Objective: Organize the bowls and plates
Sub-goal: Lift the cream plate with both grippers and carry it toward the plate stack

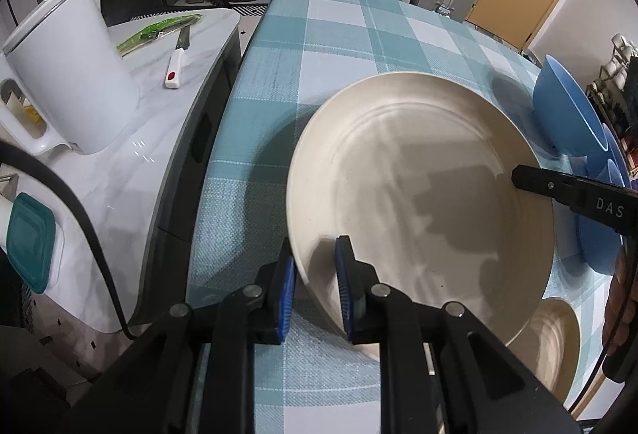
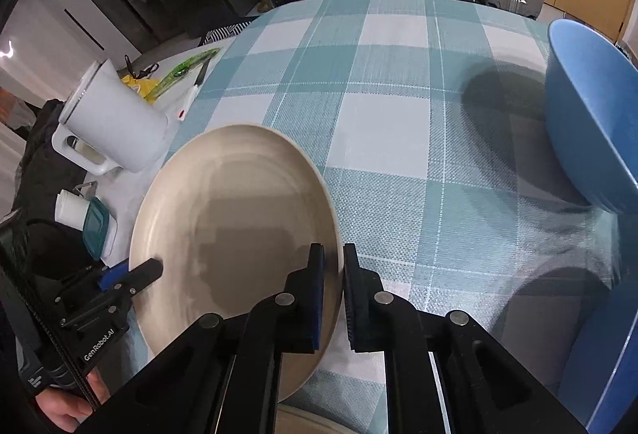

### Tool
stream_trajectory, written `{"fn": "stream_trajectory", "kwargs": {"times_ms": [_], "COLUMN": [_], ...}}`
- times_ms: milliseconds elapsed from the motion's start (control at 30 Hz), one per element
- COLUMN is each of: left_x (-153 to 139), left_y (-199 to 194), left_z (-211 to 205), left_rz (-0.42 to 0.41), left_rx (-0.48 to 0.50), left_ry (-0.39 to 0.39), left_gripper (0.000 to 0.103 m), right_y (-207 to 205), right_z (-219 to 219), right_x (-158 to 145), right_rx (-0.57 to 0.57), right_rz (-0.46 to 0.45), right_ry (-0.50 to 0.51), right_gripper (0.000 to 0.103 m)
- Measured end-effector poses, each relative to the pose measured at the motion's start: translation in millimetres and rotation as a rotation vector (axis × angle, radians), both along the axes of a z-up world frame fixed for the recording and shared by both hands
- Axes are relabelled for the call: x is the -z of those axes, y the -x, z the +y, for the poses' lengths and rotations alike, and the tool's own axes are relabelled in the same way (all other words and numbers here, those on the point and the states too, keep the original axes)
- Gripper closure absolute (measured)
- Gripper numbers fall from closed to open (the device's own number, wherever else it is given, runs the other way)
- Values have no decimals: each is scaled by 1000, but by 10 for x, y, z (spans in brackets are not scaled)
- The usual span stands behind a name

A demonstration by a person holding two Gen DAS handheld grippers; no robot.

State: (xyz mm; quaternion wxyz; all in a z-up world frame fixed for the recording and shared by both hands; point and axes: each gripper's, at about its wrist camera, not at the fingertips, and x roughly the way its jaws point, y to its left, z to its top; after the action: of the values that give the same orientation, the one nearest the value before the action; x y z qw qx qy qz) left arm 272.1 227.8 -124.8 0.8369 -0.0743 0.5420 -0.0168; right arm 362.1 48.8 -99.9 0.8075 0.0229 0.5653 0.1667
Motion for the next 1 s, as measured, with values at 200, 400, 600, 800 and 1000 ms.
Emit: {"fn": "stream_trajectory", "kwargs": {"times_ms": [200, 400, 600, 800, 1000], "left_x": [-122, -324, -528, -623, -657], "left_y": [66, 226, 438, 705, 1021], "left_z": [-46, -147, -298, -465, -617], "left_rz": [-4, -19, -39, -41, -55], "left_rx": [-2, 3, 18, 34, 38], "left_ry": [11, 12, 11, 14, 27], "left_gripper": [86, 86, 86, 86, 86], "right_y": [97, 297, 593, 946, 1331], "right_z": [-72, -196, -375, -558, -731], "right_x": [-164, -389, -608, -737, -747], "right_rx": [16, 26, 43, 58, 84], "right_rz": [-11, -34, -51, -58, -68], "right_ry": [-16, -26, -26, -27, -31], "right_gripper": [95, 95, 95, 95, 95]}}
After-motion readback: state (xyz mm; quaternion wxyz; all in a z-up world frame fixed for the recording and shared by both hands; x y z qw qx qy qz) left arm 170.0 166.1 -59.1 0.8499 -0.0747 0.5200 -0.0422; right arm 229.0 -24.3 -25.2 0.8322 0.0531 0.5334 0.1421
